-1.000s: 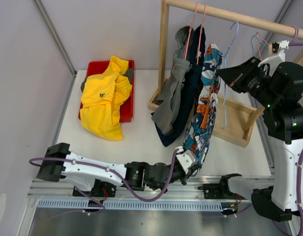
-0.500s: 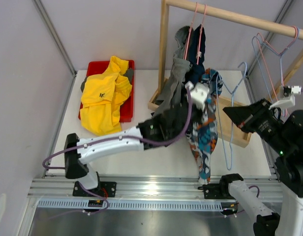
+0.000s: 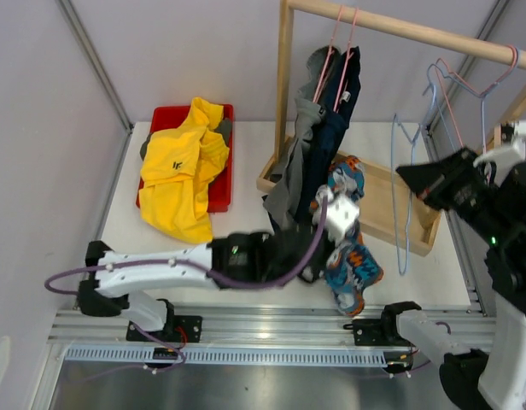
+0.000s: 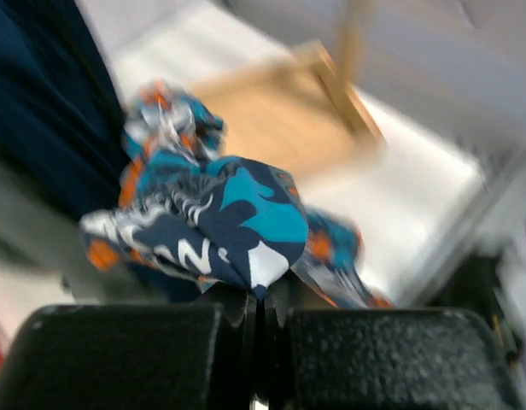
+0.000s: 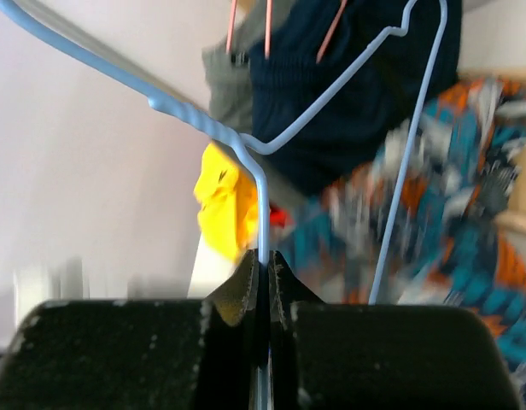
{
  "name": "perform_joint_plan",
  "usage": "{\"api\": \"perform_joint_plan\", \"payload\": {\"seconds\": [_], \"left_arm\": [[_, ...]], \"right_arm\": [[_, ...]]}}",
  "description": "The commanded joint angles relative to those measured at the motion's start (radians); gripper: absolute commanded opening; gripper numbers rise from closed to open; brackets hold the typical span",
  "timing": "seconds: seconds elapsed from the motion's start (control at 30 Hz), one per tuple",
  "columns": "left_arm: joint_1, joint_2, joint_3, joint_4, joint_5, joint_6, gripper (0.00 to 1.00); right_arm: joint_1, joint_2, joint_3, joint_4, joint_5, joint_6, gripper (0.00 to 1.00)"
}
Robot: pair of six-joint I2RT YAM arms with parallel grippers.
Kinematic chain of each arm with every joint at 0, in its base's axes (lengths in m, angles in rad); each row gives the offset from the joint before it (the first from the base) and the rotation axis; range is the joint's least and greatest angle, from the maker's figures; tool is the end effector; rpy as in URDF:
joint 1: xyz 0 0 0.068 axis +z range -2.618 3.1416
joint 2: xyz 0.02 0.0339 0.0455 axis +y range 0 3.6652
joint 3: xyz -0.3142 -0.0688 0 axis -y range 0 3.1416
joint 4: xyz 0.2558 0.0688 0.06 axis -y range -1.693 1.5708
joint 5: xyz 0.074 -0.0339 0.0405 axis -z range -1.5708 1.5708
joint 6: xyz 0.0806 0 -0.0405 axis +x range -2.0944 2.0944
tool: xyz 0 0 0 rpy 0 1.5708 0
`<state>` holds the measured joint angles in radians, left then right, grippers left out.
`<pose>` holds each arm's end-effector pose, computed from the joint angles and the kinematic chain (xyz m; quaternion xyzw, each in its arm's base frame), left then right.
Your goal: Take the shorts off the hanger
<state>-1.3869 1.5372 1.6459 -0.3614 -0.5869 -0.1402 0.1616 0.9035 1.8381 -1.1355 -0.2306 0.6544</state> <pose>0.1159 -0.3791 0.4796 0.2980 0.7179 -0.2401 0.5816 0.0747 0.0308 0.5713 0.1171 0.7638 0.3311 0.5415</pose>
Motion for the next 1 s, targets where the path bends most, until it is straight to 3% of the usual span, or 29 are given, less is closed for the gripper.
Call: {"api": "perform_joint_plan", "payload": {"seconds": [0.0,0.07,0.1,0.2,0.23,0.33,0.4,0.47,0.6,0.7,0.83,0.97], "left_arm": [[-0.205,-0.178,-0.09,-0.223,-0.223,-0.137,0.0],[-0.26,-0.237,-0.092,-0.365,-0.284,-0.229,0.0],[-0.273,-0.253,-0.084,-0.536,-0.351,-0.348,0.0],[-0.297,-0.333,-0.061,-0.738,-0.413,-0.523,0.0],[-0.297,-0.353,-0.057,-0.84,-0.459,-0.553,0.0],[-0.276,-0.419,-0.026,-0.936,-0.533,-0.592,0.0],[-0.242,-0.465,-0.023,-0.897,-0.531,-0.523,0.0],[-0.187,-0.489,-0.038,-0.774,-0.49,-0.439,0.0],[-0.095,-0.489,-0.018,-0.696,-0.481,-0.267,0.0],[0.026,-0.499,0.002,-0.583,-0.436,-0.114,0.0],[0.295,-0.503,0.057,-0.469,-0.311,0.031,0.0],[0.489,-0.399,0.219,-0.419,-0.177,0.137,0.0]], "right_arm": [[-0.002,0.174,0.105,0.138,0.127,-0.088,0.0],[-0.004,0.236,0.188,0.155,0.163,-0.117,0.0],[-0.007,0.286,0.205,0.19,0.183,-0.122,0.0],[-0.048,0.356,0.266,0.247,0.185,-0.128,0.0],[-0.071,0.395,0.286,0.258,0.172,-0.124,0.0],[-0.187,0.458,0.277,0.33,0.085,-0.081,0.0],[-0.256,0.494,0.263,0.381,0.021,-0.044,0.0],[-0.28,0.537,0.25,0.436,0.001,-0.032,0.0],[-0.309,0.581,0.195,0.465,-0.042,-0.016,0.0],[-0.309,0.539,0.054,0.514,-0.073,-0.003,0.0],[-0.31,0.43,-0.142,0.574,-0.081,-0.004,0.0],[-0.313,0.322,-0.285,0.582,-0.072,-0.018,0.0]]}}
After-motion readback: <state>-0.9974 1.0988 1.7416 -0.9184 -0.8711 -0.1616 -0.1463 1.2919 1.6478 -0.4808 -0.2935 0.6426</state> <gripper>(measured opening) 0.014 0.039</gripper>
